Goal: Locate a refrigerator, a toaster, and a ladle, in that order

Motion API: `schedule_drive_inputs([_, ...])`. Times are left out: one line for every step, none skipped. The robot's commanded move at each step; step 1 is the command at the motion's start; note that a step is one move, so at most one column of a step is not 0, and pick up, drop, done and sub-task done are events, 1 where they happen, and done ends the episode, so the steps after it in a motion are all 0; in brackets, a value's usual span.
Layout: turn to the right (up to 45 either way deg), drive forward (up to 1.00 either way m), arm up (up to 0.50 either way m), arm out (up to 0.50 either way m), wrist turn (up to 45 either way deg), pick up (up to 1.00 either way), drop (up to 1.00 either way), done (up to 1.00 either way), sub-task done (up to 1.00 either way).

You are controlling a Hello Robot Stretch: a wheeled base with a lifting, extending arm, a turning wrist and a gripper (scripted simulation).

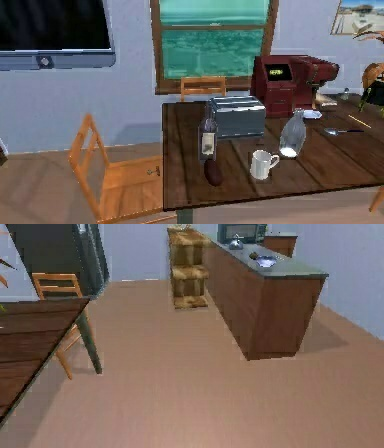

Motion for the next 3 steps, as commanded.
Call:
schedule_drive_inputs([12.0, 0.0, 0.0, 0.0, 0.0, 0.0, 0.0, 0.0, 0.0])
schedule_drive_inputs([0.0, 0.0, 0.0, 0.0, 0.0, 0.0, 0.0, 0.0, 1.0])
schedule_drive_inputs([45.0, 0.0, 0.0, 0.0, 0.0, 0.0, 0.0, 0.0, 0.0])
